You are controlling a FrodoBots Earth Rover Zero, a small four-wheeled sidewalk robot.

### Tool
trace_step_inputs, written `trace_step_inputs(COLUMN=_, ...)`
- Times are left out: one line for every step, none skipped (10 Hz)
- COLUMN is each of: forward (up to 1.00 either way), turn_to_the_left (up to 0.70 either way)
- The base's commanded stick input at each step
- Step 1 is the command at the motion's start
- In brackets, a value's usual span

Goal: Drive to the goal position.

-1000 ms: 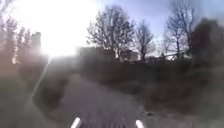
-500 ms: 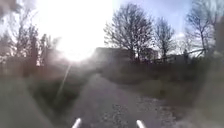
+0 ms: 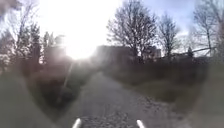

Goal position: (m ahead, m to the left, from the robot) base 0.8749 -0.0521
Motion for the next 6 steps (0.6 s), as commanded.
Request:
trace_step_inputs(forward=0.50, turn_to_the_left=-0.14)
trace_step_inputs(forward=0.50, turn_to_the_left=-0.47)
trace_step_inputs(forward=0.50, turn_to_the_left=-0.44)
trace_step_inputs(forward=0.50, turn_to_the_left=-0.37)
trace_step_inputs(forward=0.50, turn_to_the_left=-0.31)
trace_step_inputs(forward=0.50, turn_to_the_left=-0.24)
